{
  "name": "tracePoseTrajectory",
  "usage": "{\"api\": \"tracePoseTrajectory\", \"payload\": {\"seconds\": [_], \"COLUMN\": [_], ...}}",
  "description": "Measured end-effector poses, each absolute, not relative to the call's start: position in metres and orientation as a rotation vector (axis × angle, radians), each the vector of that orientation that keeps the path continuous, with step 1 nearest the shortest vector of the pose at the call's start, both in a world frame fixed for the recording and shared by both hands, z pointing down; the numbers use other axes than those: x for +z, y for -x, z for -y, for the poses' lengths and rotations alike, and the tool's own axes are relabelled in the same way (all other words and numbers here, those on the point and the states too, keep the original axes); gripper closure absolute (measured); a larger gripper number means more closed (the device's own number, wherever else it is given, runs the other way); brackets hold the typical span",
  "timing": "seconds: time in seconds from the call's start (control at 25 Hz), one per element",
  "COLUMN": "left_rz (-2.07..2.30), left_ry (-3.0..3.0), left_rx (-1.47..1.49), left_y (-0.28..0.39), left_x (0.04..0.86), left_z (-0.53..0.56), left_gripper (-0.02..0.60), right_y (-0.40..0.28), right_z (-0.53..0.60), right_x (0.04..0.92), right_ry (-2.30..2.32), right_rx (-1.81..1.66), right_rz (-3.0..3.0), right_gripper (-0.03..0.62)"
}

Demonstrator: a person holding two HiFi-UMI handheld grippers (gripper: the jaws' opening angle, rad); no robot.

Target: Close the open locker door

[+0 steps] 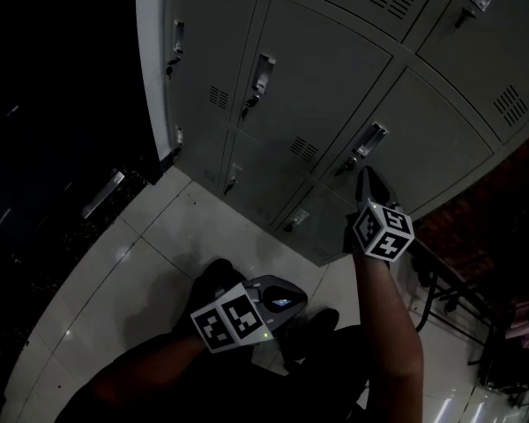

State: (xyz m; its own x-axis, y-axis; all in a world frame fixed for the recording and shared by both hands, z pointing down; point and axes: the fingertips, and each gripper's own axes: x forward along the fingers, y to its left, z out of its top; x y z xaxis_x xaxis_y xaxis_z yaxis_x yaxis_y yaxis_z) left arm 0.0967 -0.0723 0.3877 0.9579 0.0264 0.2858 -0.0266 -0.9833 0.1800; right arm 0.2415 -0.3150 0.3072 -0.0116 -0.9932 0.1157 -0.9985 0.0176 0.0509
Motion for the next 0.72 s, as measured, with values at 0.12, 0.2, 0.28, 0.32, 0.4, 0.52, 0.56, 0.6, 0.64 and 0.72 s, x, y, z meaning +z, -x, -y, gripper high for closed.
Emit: {"api": "tracePoseTrajectory", "payload": {"seconds": [0.12,0.2,0.28,0.32,0.4,0.52,0.56,0.6,0.64,0.72], "left_rz": [-0.005,-0.01,-0.011,-0.011,-0.01,-0.008,-0.009,-0.01,-0.012,-0.015], "left_ry": [-2.931,-2.933,-2.933,-2.933,-2.935,-2.935,-2.935,-2.937,-2.938,-2.942], "left_rx": [0.434,0.433,0.432,0.433,0.435,0.447,0.45,0.451,0.45,0.449], "left_y": [-0.097,-0.097,-0.097,-0.097,-0.098,-0.098,-0.098,-0.099,-0.1,-0.1], "left_x": [0.388,0.388,0.389,0.389,0.39,0.392,0.392,0.392,0.392,0.393], "left_z": [0.072,0.071,0.071,0.07,0.07,0.07,0.069,0.069,0.069,0.068], "left_gripper": [0.569,0.569,0.569,0.569,0.569,0.569,0.569,0.569,0.569,0.569], "right_y": [-0.234,-0.231,-0.227,-0.226,-0.225,-0.226,-0.227,-0.228,-0.229,-0.231], "right_z": [0.288,0.27,0.251,0.242,0.223,0.195,0.186,0.177,0.169,0.151], "right_x": [0.309,0.31,0.312,0.313,0.317,0.322,0.324,0.325,0.327,0.33], "right_ry": [-2.08,-2.061,-2.038,-2.025,-2.002,-1.993,-1.992,-1.99,-1.987,-1.98], "right_rx": [0.08,0.089,0.093,0.095,0.106,0.153,0.171,0.184,0.193,0.197], "right_rz": [2.203,2.234,2.262,2.273,2.29,2.321,2.33,2.336,2.339,2.34], "right_gripper": [0.591,0.591,0.591,0.591,0.591,0.591,0.591,0.591,0.591,0.591]}}
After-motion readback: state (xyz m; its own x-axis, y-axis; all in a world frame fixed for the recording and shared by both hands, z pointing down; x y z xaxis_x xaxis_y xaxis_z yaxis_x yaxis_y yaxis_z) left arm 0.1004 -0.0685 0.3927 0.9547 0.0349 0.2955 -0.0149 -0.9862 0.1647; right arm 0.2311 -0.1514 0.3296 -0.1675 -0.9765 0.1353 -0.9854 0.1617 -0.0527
